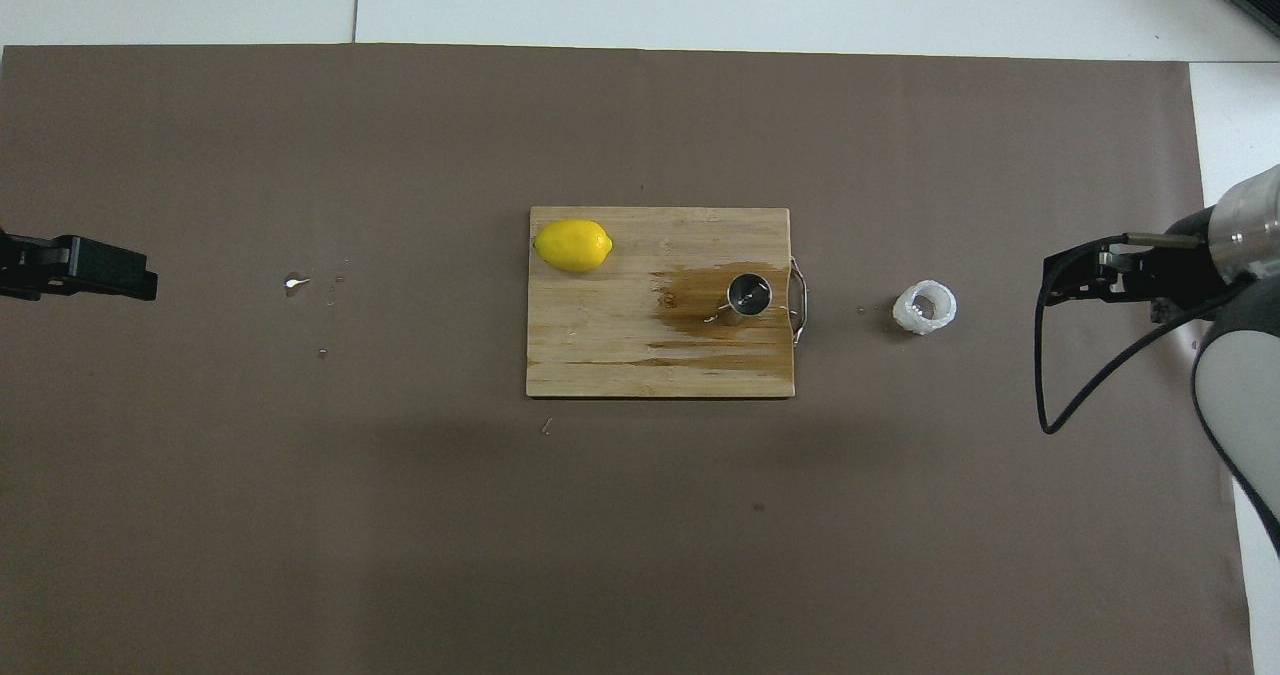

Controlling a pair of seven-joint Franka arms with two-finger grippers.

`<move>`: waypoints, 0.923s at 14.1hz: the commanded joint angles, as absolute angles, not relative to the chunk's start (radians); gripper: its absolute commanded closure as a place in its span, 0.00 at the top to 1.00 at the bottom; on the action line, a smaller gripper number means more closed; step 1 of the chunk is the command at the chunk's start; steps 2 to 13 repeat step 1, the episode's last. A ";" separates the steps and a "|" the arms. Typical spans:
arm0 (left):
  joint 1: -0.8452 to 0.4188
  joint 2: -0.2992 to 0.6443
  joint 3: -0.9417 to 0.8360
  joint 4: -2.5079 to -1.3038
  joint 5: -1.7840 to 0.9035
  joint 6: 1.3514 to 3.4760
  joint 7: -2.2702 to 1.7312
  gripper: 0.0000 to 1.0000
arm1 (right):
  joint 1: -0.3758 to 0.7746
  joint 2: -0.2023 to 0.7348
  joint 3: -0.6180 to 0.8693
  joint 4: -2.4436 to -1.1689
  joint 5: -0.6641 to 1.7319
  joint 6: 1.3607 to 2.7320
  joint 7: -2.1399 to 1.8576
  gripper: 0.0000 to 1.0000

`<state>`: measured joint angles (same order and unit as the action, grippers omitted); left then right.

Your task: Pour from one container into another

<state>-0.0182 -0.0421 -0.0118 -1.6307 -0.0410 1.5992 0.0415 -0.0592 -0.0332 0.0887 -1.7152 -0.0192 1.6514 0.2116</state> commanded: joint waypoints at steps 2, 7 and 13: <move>-0.021 -0.064 -0.006 -1.649 -0.046 1.592 0.052 1.00 | -0.078 -0.034 0.097 -1.712 0.003 1.654 0.226 1.00; -0.021 -0.064 -0.006 -1.649 -0.046 1.592 0.052 1.00 | -0.078 -0.034 0.097 -1.712 0.003 1.654 0.226 1.00; -0.021 -0.064 -0.006 -1.649 -0.046 1.592 0.052 1.00 | -0.078 -0.034 0.097 -1.712 0.003 1.654 0.226 1.00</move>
